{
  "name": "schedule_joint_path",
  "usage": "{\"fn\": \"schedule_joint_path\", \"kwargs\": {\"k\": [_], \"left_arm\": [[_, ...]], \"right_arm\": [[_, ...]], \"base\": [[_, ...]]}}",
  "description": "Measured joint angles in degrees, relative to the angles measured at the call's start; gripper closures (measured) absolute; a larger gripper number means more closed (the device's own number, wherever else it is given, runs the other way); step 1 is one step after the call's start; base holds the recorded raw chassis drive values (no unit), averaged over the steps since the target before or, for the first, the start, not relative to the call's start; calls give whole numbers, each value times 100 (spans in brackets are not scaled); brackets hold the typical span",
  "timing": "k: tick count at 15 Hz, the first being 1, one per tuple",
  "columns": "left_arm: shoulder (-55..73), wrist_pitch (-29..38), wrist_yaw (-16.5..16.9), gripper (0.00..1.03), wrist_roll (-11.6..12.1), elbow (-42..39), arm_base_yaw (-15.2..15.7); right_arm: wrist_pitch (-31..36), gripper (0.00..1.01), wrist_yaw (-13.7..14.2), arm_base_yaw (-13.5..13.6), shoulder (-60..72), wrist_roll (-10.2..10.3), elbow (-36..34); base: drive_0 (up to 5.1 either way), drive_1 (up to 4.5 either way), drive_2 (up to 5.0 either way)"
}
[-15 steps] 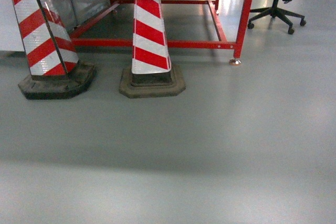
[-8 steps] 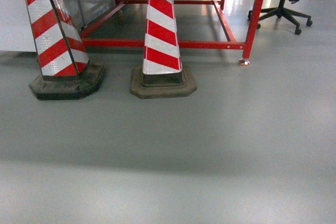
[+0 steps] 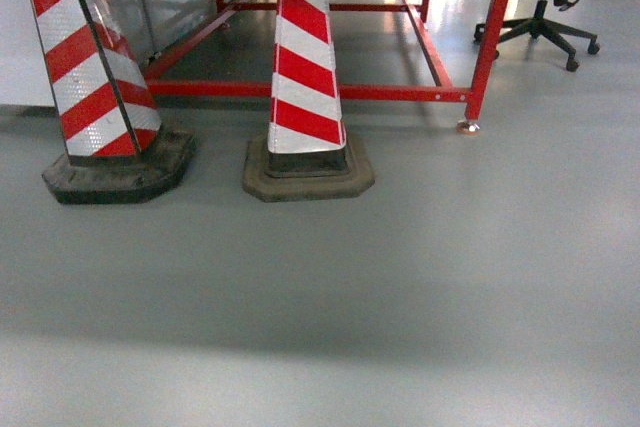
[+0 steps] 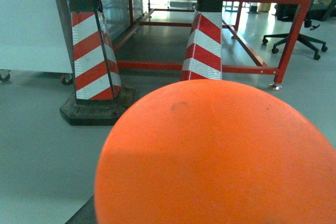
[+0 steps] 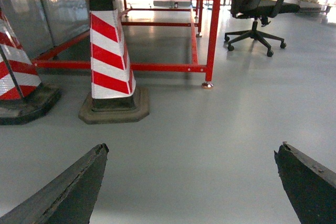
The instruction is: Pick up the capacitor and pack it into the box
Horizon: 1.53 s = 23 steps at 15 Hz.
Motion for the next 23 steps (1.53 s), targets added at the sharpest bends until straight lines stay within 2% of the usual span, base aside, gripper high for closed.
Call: {"fn": "schedule_joint_path", "kwargs": {"k": [23], "left_arm": [[0,17,2,60,-2,0,0]], "right_arm": [[-2,3,2,0,0,0,0]], "base": [[1,403,-401]]}}
